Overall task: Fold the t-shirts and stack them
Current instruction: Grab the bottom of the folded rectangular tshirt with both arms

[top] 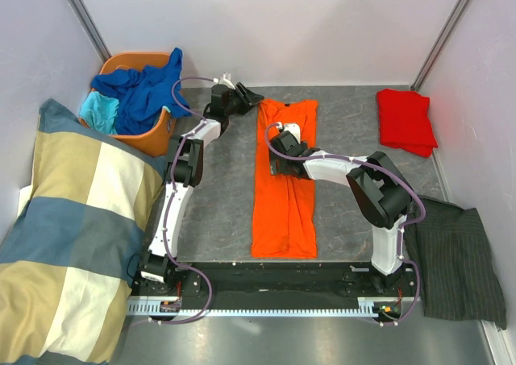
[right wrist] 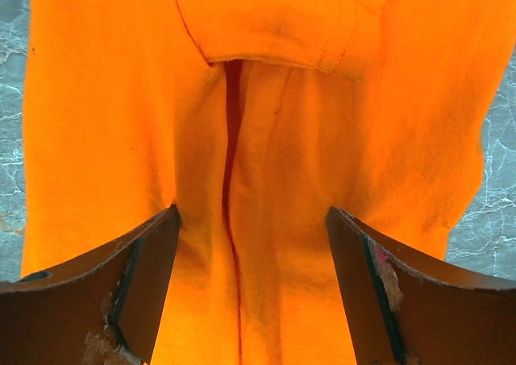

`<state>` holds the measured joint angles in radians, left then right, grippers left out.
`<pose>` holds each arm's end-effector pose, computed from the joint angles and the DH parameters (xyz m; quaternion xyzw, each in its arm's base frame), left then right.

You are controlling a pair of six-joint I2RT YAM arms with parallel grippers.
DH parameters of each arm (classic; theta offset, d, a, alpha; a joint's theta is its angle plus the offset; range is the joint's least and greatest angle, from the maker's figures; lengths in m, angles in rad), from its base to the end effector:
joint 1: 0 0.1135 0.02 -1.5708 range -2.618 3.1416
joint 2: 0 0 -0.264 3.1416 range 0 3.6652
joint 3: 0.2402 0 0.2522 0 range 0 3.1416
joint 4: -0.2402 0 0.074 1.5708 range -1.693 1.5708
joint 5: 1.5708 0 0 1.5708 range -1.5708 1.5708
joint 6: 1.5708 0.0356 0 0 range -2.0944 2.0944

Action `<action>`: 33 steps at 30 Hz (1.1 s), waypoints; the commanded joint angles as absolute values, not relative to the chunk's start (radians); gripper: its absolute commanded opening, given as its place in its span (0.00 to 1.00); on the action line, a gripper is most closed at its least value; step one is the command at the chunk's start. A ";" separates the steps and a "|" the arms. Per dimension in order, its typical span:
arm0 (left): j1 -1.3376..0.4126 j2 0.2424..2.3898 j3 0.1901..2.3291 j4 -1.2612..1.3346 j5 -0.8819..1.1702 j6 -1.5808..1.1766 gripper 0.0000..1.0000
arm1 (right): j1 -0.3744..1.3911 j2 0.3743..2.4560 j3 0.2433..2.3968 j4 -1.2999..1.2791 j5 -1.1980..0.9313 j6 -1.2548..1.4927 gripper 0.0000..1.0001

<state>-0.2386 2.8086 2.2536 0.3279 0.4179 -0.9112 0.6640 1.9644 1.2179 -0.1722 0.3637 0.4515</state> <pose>0.5923 -0.1589 0.0977 -0.1308 0.7654 -0.4673 0.4227 0.3283 0.2408 0.1497 -0.0412 0.9326 0.0214 0.3580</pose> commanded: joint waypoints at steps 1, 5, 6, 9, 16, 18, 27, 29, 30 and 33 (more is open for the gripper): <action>-0.216 2.819 2.292 0.393 0.385 -0.931 0.67 | 0.675 2.048 1.144 -0.382 0.282 0.468 0.83; -0.196 2.786 2.252 0.397 0.382 -0.928 1.00 | 0.675 2.048 1.144 -0.382 0.279 0.466 0.83; -0.192 2.769 2.234 0.405 0.380 -0.928 1.00 | 0.673 2.046 1.146 -0.382 0.281 0.466 0.83; -0.172 2.683 2.123 0.445 0.374 -0.913 1.00 | 0.675 2.039 1.147 -0.382 0.282 0.469 0.83; -0.127 2.363 1.694 0.580 0.324 -0.900 1.00 | 0.675 1.921 1.177 -0.405 0.308 0.449 0.84; -0.127 2.248 1.617 0.584 0.321 -0.891 1.00 | 0.675 1.846 1.187 -0.416 0.330 0.451 0.85; -0.207 1.886 1.145 0.583 0.345 -0.850 1.00 | 0.670 1.546 1.076 -0.423 0.380 0.505 0.97; -0.236 1.856 1.069 0.586 0.362 -0.854 1.00 | 0.672 1.491 1.017 -0.422 0.382 0.526 0.97; -0.248 1.818 1.021 0.586 0.379 -0.853 1.00 | 0.670 1.471 0.997 -0.423 0.380 0.534 0.98; -0.320 1.744 0.903 0.554 0.381 -0.824 1.00 | 0.672 1.385 0.905 -0.437 0.370 0.600 0.98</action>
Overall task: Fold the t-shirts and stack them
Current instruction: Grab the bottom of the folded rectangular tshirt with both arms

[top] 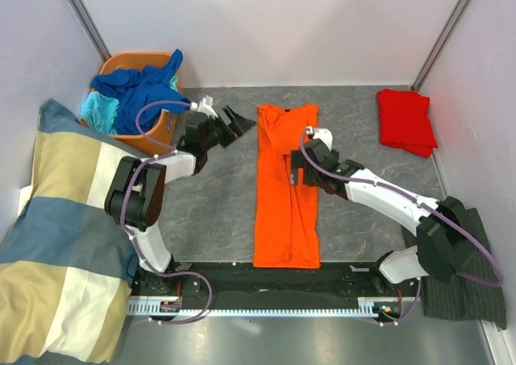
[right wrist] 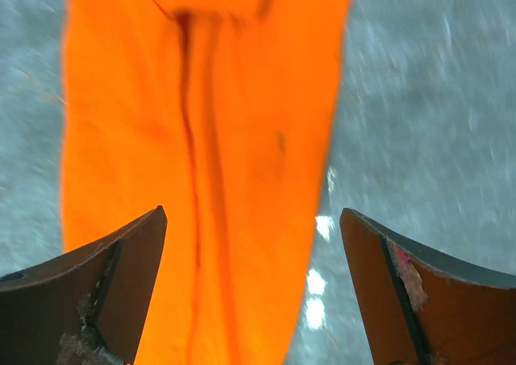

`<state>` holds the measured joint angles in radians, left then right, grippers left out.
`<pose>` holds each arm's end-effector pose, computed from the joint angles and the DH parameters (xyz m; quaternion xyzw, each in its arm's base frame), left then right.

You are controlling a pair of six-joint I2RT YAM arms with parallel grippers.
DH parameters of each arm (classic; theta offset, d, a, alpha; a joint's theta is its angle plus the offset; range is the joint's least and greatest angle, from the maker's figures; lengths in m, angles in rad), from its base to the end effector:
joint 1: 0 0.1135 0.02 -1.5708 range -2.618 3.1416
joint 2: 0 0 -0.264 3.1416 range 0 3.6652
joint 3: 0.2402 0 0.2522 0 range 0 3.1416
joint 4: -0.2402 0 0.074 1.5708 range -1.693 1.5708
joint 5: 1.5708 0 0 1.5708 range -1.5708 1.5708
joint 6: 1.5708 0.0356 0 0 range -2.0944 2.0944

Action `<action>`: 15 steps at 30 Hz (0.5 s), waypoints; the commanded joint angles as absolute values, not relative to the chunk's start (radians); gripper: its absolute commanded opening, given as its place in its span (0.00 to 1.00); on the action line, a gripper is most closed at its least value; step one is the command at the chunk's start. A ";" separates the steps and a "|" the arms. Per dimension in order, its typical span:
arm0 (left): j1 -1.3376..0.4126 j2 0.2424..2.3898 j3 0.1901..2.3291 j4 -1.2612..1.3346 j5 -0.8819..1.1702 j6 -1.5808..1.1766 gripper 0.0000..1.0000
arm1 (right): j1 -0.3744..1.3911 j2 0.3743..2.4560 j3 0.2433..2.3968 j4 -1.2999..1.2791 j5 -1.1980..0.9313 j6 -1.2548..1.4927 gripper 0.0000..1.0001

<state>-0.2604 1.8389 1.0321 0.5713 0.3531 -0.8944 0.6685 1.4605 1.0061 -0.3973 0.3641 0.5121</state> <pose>0.3903 -0.1167 0.2076 -0.1377 0.7685 -0.4483 0.4354 0.2496 0.1810 0.2416 -0.0084 0.9227 0.0518 0.3818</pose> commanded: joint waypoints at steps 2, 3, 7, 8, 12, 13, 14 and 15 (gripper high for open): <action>-0.391 1.646 0.839 0.479 0.359 -0.786 1.00 | 0.672 1.319 0.819 -0.436 0.335 0.664 0.98; -0.414 1.611 0.774 0.448 0.338 -0.776 1.00 | 0.672 1.296 0.790 -0.436 0.322 0.687 0.98; -0.547 1.396 0.600 0.281 0.233 -0.759 1.00 | 0.676 1.154 0.626 -0.429 0.276 0.782 0.96; -0.566 1.311 0.569 0.206 0.219 -0.762 1.00 | 0.678 1.134 0.609 -0.437 0.264 0.796 0.95; -0.655 1.077 0.417 0.017 0.175 -0.811 1.00 | 0.709 1.022 0.557 -0.509 0.239 0.879 0.95; -0.691 1.037 0.399 -0.024 0.170 -0.822 1.00 | 0.718 1.005 0.540 -0.534 0.236 0.891 0.94; -0.709 0.950 0.382 -0.097 0.166 -0.833 1.00 | 0.729 0.990 0.531 -0.547 0.233 0.909 0.94; -0.741 0.913 0.356 -0.135 0.157 -0.854 1.00 | 0.753 0.961 0.526 -0.558 0.233 0.923 0.94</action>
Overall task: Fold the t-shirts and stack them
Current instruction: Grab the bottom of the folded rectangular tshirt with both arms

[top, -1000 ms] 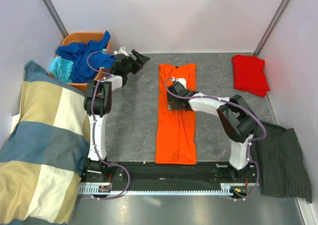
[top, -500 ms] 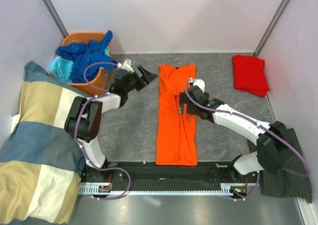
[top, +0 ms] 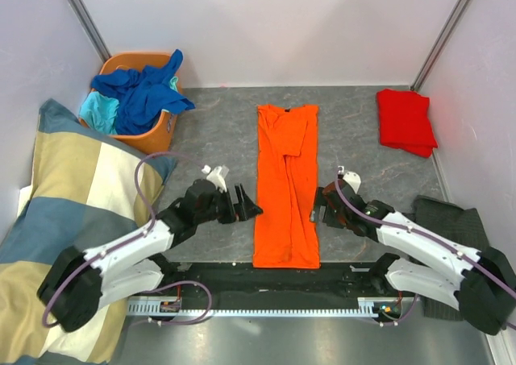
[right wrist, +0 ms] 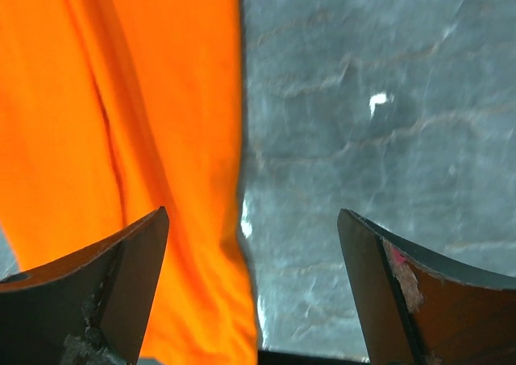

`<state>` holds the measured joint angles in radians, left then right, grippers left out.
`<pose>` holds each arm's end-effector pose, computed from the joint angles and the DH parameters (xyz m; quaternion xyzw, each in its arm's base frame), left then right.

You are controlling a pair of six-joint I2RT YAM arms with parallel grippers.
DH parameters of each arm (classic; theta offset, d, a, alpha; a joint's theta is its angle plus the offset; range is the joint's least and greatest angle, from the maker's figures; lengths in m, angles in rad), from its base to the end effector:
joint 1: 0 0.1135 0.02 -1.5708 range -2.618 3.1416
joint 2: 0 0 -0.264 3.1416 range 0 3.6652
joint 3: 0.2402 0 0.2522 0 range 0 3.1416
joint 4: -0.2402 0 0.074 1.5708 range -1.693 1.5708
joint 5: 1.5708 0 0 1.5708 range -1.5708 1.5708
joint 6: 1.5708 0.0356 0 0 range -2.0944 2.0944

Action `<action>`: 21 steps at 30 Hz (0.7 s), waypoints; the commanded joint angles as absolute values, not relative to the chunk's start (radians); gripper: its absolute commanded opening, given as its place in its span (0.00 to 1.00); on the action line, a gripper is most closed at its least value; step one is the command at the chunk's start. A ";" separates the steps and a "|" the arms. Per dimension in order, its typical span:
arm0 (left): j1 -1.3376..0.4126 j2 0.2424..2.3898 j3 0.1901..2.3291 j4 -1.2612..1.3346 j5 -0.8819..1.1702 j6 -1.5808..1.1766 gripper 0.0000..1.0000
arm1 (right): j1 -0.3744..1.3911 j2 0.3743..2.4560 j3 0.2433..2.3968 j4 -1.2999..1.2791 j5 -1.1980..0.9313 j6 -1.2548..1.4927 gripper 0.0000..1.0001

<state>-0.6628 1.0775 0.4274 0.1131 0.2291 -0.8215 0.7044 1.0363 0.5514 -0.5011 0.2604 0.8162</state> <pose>0.1682 -0.1415 0.1899 -0.0121 0.8654 -0.4051 0.2947 0.1507 0.1161 0.1892 0.0904 0.9459 0.1069 0.2928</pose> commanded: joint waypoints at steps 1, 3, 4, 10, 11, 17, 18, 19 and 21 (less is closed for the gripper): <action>-0.756 0.870 0.341 -0.162 0.155 -0.867 1.00 | 0.770 0.947 0.516 -0.584 0.230 0.961 0.94; -0.790 0.780 0.304 -0.236 0.160 -0.908 1.00 | 0.826 0.907 0.499 -0.603 0.227 1.005 0.94; -0.801 0.758 0.290 -0.248 0.164 -0.922 0.99 | 0.848 0.891 0.491 -0.603 0.229 1.061 0.94; -0.905 0.747 0.219 -0.256 0.126 -1.008 0.97 | 1.055 0.865 0.476 -0.666 0.297 1.290 0.94; -0.917 0.758 0.212 -0.247 0.118 -1.021 0.96 | 1.112 0.876 0.476 -0.672 0.308 1.314 0.94; -1.006 0.851 0.163 -0.123 0.083 -1.098 0.89 | 1.331 0.933 0.476 -0.732 0.426 1.550 0.92; -1.020 0.857 0.161 -0.114 0.080 -1.104 0.89 | 1.353 0.931 0.474 -0.765 0.439 1.584 0.92; -1.029 0.861 0.158 -0.098 0.075 -1.108 0.87 | 1.374 0.927 0.471 -0.781 0.457 1.613 0.91; -1.049 0.861 0.156 -0.084 0.054 -1.112 0.86 | 1.420 0.897 0.450 -0.813 0.491 1.699 0.90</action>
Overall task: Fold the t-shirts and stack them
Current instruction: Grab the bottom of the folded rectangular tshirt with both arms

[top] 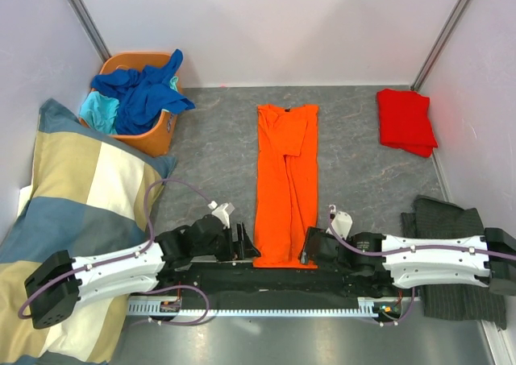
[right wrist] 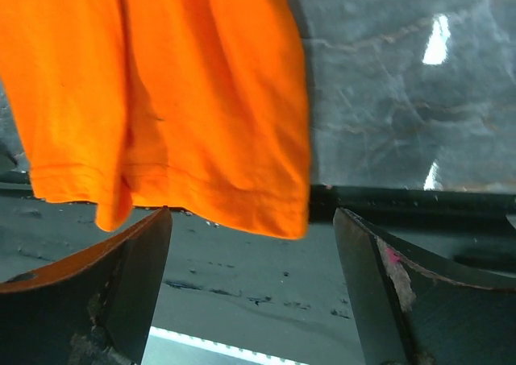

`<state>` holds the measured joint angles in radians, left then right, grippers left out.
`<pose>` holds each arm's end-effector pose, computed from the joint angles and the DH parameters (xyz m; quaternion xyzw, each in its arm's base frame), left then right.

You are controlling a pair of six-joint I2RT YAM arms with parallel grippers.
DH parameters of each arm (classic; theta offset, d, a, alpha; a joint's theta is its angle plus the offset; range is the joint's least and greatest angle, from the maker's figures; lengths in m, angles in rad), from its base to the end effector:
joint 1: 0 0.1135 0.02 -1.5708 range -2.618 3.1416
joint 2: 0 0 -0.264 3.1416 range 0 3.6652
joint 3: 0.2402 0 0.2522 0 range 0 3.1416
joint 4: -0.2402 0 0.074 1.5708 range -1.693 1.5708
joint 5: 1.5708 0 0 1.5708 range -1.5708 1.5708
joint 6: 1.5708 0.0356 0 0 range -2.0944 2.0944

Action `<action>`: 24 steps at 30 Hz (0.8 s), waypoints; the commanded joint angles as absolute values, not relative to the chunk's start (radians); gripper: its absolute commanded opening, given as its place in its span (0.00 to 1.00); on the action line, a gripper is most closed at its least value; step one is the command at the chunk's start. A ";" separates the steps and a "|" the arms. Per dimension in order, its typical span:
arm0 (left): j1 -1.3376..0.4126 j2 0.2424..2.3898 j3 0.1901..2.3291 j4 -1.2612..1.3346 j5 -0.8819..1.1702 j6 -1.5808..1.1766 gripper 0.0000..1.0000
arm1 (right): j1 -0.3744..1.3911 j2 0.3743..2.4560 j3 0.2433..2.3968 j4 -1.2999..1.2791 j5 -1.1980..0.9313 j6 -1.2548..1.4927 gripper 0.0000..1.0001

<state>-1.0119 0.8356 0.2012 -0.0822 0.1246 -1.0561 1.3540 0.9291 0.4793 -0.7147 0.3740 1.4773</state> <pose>0.0801 -0.1365 0.1406 0.0057 0.9088 -0.3843 0.1627 0.0452 0.1447 0.1741 0.0967 0.9582 0.1677 0.2105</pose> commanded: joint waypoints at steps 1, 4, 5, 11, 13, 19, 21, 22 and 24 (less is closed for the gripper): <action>-1.054 0.862 0.152 -0.068 0.051 -1.112 0.83 | 1.430 0.884 0.439 -0.815 0.495 1.721 0.88; -1.061 0.877 0.153 -0.055 0.048 -1.112 0.75 | 1.440 0.832 0.397 -0.808 0.497 1.766 0.86; -1.065 0.888 0.158 -0.054 0.049 -1.109 0.73 | 1.442 0.818 0.390 -0.807 0.499 1.770 0.85; -1.074 0.916 0.146 -0.006 0.034 -1.111 0.68 | 1.453 0.828 0.371 -0.795 0.515 1.784 0.85; -1.074 0.943 0.143 0.029 0.034 -1.112 0.66 | 1.451 0.831 0.368 -0.787 0.528 1.789 0.84; -1.074 1.026 0.150 0.104 0.044 -1.111 0.63 | 1.451 0.799 0.344 -0.772 0.532 1.795 0.77; -1.074 1.037 0.149 0.123 0.048 -1.108 0.57 | 1.453 0.793 0.334 -0.770 0.531 1.798 0.72; -1.074 1.046 0.150 0.127 0.052 -1.104 0.55 | 1.451 0.792 0.330 -0.769 0.528 1.798 0.69; -1.074 1.052 0.147 0.139 0.052 -1.106 0.46 | 1.453 0.790 0.327 -0.756 0.525 1.795 0.63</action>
<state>-1.0683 1.0199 0.1749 0.1703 0.0811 -1.1038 1.4448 0.8024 0.3393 -0.7780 0.4980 1.7756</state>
